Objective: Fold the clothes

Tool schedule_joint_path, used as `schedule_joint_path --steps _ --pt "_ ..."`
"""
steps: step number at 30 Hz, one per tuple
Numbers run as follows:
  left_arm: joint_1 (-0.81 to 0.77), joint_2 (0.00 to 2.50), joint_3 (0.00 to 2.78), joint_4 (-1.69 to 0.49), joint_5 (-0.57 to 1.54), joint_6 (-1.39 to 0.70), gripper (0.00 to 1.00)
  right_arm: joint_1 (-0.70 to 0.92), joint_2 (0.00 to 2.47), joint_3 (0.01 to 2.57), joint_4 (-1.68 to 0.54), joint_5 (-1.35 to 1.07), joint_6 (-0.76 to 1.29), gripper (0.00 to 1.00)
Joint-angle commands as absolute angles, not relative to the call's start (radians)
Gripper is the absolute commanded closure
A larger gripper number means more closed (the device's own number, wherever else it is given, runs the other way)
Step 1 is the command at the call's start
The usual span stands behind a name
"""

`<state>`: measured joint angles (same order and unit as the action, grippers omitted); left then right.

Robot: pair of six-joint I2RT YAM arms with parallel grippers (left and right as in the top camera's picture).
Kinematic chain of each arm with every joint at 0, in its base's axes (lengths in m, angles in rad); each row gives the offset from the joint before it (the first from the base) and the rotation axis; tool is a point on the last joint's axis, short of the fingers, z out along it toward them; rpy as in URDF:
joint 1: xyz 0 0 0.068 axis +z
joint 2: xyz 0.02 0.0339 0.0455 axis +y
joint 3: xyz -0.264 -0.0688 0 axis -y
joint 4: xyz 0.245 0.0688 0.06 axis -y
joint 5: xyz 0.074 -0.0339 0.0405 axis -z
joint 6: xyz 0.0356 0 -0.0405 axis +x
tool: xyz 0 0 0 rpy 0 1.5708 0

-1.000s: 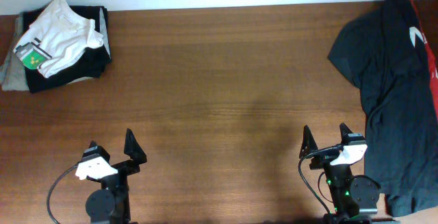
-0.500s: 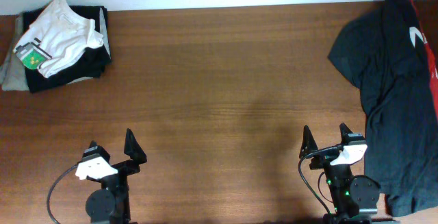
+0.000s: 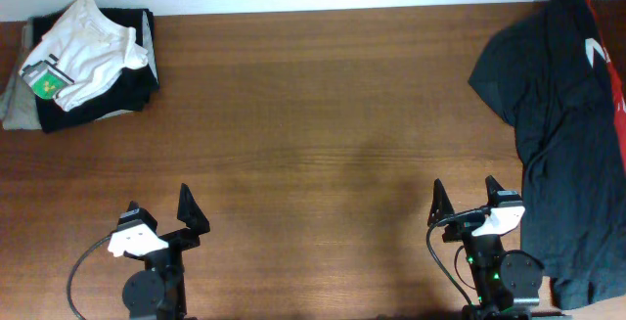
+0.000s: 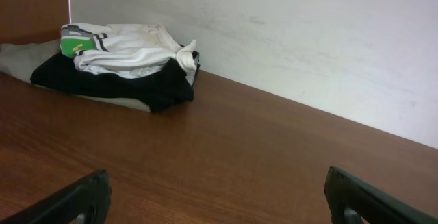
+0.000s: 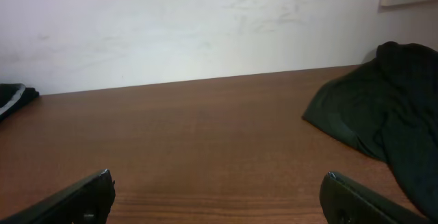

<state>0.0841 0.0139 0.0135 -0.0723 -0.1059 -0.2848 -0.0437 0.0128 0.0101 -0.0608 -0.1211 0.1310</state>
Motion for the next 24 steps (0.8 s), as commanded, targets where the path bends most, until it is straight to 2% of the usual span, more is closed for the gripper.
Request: schedule_joint_path --steps 1,9,15,18,24 --pt "0.084 0.006 0.009 -0.072 -0.117 -0.273 0.01 -0.048 0.007 0.006 -0.067 -0.120 0.128 0.01" --pt "0.084 0.006 0.009 -0.072 -0.117 -0.273 0.01 -0.048 0.007 0.006 -0.059 -0.121 0.138 0.01" --pt "0.084 0.006 0.009 -0.072 -0.117 -0.273 0.01 -0.046 0.007 0.006 -0.048 -0.434 0.512 0.01" --pt "0.084 0.006 0.009 -0.072 -0.117 -0.273 0.01 -0.046 0.007 0.006 -0.045 -0.551 0.541 0.01" --pt "0.084 0.006 0.009 -0.072 -0.117 -0.273 0.01 -0.046 0.007 0.006 -0.044 -0.540 0.585 0.01"
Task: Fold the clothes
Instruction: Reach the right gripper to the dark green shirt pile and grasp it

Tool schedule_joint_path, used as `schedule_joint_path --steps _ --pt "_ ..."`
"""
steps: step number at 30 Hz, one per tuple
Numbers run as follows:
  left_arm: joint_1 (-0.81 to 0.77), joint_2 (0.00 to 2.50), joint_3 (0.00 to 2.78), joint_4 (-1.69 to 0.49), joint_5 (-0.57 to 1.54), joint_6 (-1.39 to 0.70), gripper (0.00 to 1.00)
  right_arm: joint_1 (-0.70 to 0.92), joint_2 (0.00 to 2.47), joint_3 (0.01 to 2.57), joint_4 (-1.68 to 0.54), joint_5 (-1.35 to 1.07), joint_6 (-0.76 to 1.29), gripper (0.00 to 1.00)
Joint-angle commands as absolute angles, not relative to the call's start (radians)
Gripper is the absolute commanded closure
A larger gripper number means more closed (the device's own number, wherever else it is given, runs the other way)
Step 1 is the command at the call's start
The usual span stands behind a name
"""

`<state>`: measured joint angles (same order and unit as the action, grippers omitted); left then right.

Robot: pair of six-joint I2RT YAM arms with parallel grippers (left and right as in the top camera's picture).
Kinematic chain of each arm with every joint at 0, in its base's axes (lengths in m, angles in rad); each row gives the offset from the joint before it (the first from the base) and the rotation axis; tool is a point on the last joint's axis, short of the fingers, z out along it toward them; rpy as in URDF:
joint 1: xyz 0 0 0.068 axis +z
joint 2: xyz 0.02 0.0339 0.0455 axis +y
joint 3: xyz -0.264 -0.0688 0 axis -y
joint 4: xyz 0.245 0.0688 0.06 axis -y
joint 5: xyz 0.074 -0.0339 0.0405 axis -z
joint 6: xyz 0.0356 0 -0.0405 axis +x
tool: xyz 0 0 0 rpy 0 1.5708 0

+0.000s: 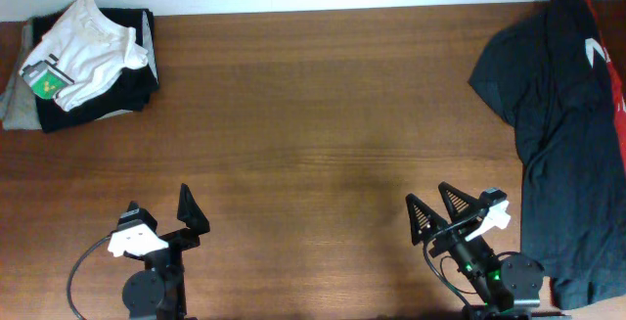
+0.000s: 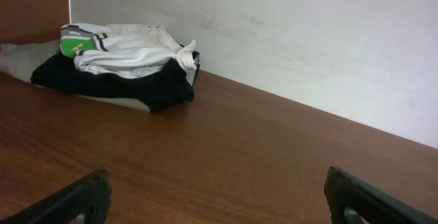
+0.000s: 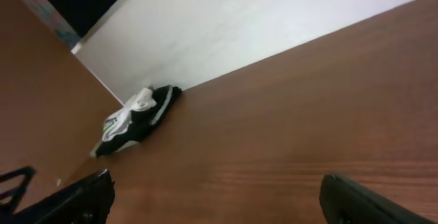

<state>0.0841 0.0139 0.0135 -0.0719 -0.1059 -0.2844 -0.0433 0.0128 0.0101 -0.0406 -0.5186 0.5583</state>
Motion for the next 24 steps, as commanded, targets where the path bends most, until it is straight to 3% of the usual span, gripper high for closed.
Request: schedule_joint_path --steps 1,8,15,19,24 --pt "0.084 0.006 0.009 -0.072 -0.117 -0.273 0.01 -0.046 0.007 0.006 -0.040 -0.538 0.585 0.01" --pt "0.084 0.006 0.009 -0.072 -0.117 -0.273 0.01 -0.046 0.007 0.006 0.125 -0.474 0.585 0.01" --pt "0.084 0.006 0.009 -0.072 -0.117 -0.273 0.01 -0.047 0.028 0.073 0.137 -0.281 0.486 0.01" --pt "0.084 0.006 0.009 -0.072 -0.117 -0.273 0.01 -0.047 0.229 0.208 0.128 -0.107 0.378 0.01" --pt "0.084 0.006 0.009 -0.072 -0.117 -0.273 0.01 -0.049 0.698 0.463 0.120 -0.002 0.245 0.01"
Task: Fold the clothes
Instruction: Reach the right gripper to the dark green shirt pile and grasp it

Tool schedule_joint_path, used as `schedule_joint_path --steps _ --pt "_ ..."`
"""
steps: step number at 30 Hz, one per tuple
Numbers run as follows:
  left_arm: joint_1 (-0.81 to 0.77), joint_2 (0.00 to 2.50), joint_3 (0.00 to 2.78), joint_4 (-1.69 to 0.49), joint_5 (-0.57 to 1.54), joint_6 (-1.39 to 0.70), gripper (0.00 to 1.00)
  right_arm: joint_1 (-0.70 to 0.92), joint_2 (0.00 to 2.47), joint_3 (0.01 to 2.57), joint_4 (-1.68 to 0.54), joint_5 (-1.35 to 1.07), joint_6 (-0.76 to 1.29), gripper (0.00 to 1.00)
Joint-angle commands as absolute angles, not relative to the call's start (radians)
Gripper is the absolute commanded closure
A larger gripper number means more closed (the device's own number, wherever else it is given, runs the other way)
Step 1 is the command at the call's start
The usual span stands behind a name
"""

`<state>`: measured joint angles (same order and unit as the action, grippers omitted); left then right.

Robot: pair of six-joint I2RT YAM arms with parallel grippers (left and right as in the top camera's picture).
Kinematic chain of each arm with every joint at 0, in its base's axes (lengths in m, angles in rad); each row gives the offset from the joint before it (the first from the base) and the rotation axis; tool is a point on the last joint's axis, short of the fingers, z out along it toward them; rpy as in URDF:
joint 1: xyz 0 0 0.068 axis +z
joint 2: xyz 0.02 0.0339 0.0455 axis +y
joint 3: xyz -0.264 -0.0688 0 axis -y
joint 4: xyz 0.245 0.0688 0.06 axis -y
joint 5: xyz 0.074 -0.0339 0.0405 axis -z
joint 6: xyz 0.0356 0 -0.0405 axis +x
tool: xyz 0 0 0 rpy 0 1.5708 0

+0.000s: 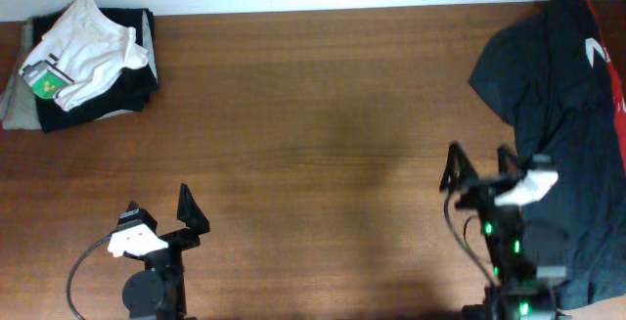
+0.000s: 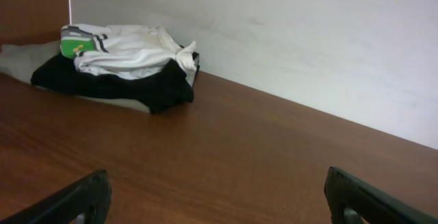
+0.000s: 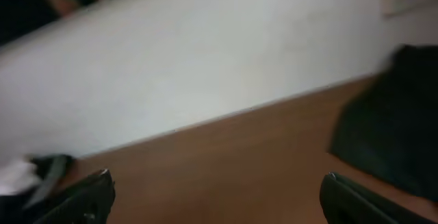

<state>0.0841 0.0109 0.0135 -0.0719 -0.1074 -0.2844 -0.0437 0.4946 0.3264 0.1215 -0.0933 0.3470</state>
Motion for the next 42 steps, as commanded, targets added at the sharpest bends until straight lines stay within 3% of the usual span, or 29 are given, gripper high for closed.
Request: schedule_joint_path --steps 1,8,16,21,29,33,36,38,42 --pt "0.084 0.006 0.009 -0.072 -0.117 -0.273 0.01 -0.053 0.831 0.559 0.099 -0.003 0.219 0.01" --pt "0.084 0.007 0.009 -0.072 -0.117 -0.273 0.01 -0.214 1.438 1.276 -0.339 0.003 0.138 0.01" --pt "0.084 0.007 0.009 -0.073 -0.117 -0.273 0.01 -0.502 1.836 1.665 -0.615 -0.057 -0.036 0.01" --pt "0.084 0.007 0.009 -0.073 -0.117 -0.273 0.01 -0.564 2.125 1.968 -0.823 -0.070 -0.177 0.01" --pt "0.084 0.007 0.009 -0.072 -0.117 -0.273 0.01 -0.683 2.298 2.071 -0.798 -0.111 -0.221 0.00" --pt "0.084 0.007 0.009 -0.073 -0.117 -0.273 0.01 -0.696 2.349 2.071 -0.735 -0.180 -0.232 0.09" --pt "0.084 0.007 0.009 -0.073 -0.117 -0.273 0.01 -0.695 2.398 2.071 -0.703 -0.215 -0.232 0.09" --pt "0.084 0.007 0.009 -0.072 -0.117 -0.273 0.01 -0.694 2.420 2.071 -0.677 -0.272 -0.230 0.17" --pt "0.084 0.007 0.009 -0.073 -0.117 -0.273 0.01 -0.694 2.437 2.071 -0.651 -0.277 -0.228 0.23"
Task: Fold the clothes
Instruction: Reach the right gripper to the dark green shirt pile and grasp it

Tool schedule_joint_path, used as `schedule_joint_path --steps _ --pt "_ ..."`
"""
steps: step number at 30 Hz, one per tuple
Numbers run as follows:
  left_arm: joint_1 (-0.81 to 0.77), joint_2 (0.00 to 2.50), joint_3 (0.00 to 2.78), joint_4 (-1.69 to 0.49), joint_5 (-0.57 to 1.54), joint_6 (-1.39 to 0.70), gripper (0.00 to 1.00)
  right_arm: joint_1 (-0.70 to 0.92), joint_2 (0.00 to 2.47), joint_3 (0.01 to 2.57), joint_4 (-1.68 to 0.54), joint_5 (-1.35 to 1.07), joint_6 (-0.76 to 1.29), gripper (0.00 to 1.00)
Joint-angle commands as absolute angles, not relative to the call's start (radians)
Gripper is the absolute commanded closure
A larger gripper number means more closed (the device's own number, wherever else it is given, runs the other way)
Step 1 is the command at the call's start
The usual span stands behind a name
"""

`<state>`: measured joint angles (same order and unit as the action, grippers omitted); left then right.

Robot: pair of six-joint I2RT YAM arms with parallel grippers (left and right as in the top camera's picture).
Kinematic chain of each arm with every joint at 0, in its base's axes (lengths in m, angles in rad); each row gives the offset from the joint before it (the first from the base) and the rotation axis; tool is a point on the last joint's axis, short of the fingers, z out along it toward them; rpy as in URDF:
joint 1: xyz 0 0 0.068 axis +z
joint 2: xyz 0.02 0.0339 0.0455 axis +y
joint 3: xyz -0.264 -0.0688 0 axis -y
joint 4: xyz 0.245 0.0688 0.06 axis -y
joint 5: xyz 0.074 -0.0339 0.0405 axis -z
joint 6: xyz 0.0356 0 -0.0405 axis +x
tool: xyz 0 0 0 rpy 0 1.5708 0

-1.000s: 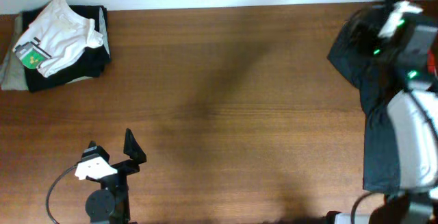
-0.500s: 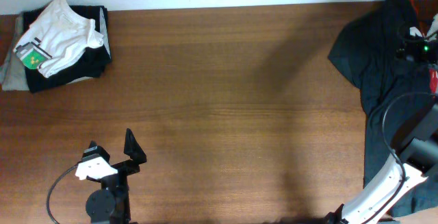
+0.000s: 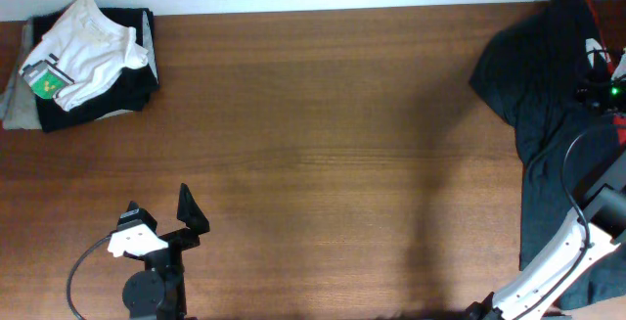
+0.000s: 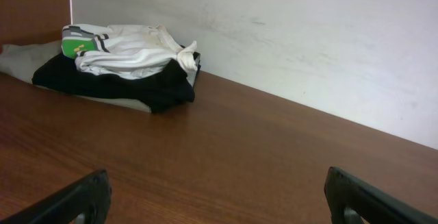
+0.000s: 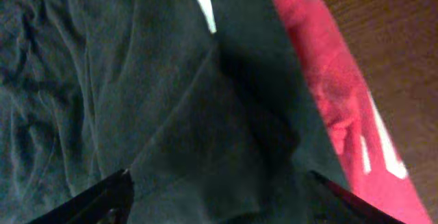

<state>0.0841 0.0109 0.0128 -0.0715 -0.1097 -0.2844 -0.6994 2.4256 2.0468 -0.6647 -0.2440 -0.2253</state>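
Note:
A crumpled dark garment (image 3: 553,114) with red and white parts lies at the table's right edge. My right gripper (image 5: 226,200) hangs open just above it near the far right, looking straight down on dark cloth (image 5: 157,114) and a red patch (image 5: 328,94); nothing sits between its fingers. At the far left stands a folded stack (image 3: 83,61), white on black on grey, also seen in the left wrist view as a pile (image 4: 116,63) by the wall. Low at the front left, my left gripper (image 3: 161,227) is open and empty.
The brown wooden table (image 3: 323,134) spreads between the stack and the dark garment. A white wall (image 4: 274,39) runs along the table's far edge. My right arm (image 3: 577,222) stretches from the front right up to the far right over the garment.
My right gripper was at the front right beside the garment, facing the wall. It now sits at the far right, pointing down over the dark and red cloth. The left arm stayed put.
Both grippers first rested open at the front of the table, the right one beside the garment. The right wrist then looked left toward the folded stack, later back toward the wall, and now hovers open over the garment's far end. The clothes have not shifted.

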Motion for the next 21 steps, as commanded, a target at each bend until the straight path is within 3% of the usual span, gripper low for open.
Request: schedule_joint_path --steps 1,4,9,11,12,14,15,21 --pt "0.084 0.007 0.009 -0.073 -0.117 -0.273 0.01 -0.694 2.438 2.071 -0.645 -0.277 -0.228 0.29" --pt "0.084 0.007 0.009 -0.073 -0.117 -0.273 0.01 -0.694 2.438 2.071 -0.635 -0.277 -0.228 0.36" --pt "0.084 0.007 0.009 -0.073 -0.117 -0.273 0.01 -0.694 2.438 2.071 -0.640 -0.276 -0.219 0.54" --pt "0.084 0.007 0.009 -0.072 -0.117 -0.273 0.01 -0.694 2.438 2.071 -0.638 -0.268 -0.201 0.66" --pt "0.084 0.007 0.009 -0.072 -0.117 -0.273 0.01 -0.694 2.438 2.071 -0.638 -0.257 -0.201 0.67" --pt "0.084 0.007 0.009 -0.073 -0.117 -0.273 0.01 -0.694 2.438 2.071 -0.641 -0.251 -0.201 0.83" --pt "0.084 0.007 0.009 -0.072 -0.117 -0.273 0.01 -0.694 2.438 2.071 -0.642 -0.251 -0.201 0.96" --pt "0.084 0.007 0.009 -0.073 -0.117 -0.273 0.01 -0.688 2.351 2.081 -0.666 -0.271 -0.139 0.96"
